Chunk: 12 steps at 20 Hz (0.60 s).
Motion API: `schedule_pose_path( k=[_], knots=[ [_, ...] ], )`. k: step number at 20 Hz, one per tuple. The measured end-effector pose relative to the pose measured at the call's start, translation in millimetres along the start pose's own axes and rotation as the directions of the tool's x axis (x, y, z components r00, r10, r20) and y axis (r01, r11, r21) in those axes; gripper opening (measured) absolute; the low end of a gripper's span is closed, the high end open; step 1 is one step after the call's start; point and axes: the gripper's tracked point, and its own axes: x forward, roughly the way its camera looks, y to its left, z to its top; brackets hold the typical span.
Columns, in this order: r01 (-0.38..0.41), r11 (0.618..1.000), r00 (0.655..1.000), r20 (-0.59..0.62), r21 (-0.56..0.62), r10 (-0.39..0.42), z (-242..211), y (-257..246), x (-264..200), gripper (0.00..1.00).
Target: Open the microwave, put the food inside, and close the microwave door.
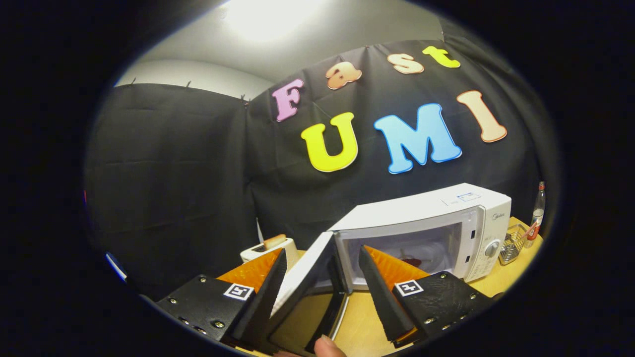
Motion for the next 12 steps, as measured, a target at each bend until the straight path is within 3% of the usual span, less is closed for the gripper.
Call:
schedule_pose_path(
  k=[3, 5, 9, 12],
  knots=[
    [-0.112, 0.994, 0.992, 0.051, -0.015, 0.113, 16.0, 50.6, -28.2, 0.88],
    [-0.162, 0.983, 0.983, 0.07, -0.086, 0.168, 18.7, 81.7, -38.3, 0.88],
    [-0.261, 0.952, 0.965, -0.002, -0.159, 0.264, -32.1, 147.2, -44.2, 0.88],
    [-0.269, 0.924, 0.962, -0.115, -0.27, 0.247, -88.8, 155.4, -35.5, 0.85]
  ],
)
